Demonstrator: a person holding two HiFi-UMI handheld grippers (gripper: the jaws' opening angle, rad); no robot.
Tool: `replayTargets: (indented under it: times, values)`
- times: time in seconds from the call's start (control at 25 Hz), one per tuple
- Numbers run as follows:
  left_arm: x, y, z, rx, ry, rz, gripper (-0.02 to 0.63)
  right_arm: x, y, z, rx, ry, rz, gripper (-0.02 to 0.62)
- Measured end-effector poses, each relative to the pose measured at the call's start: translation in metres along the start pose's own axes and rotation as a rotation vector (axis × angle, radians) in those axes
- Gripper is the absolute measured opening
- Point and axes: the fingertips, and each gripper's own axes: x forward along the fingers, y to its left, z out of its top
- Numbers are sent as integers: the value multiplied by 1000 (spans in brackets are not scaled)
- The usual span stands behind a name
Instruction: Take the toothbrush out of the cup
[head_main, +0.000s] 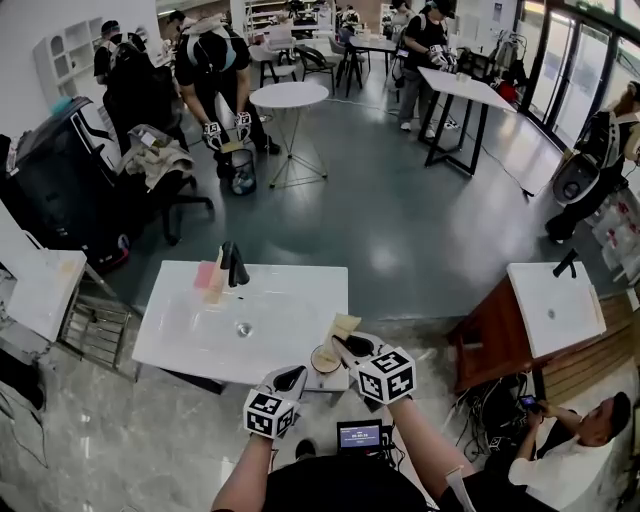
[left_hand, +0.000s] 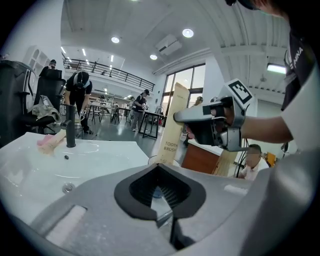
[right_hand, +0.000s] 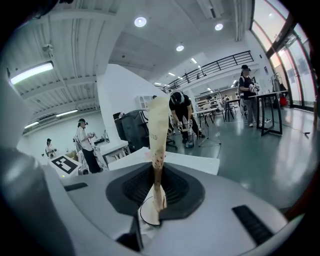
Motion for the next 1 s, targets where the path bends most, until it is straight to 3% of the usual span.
replayTargets:
  times: [0.52, 1.0]
  values:
    - [11, -6, 1, 17, 5, -35, 9, -48, -38, 23, 74, -150, -141, 51]
    - [14, -14, -14, 12, 33, -61, 11, -56, -52, -42, 118, -38, -213, 49]
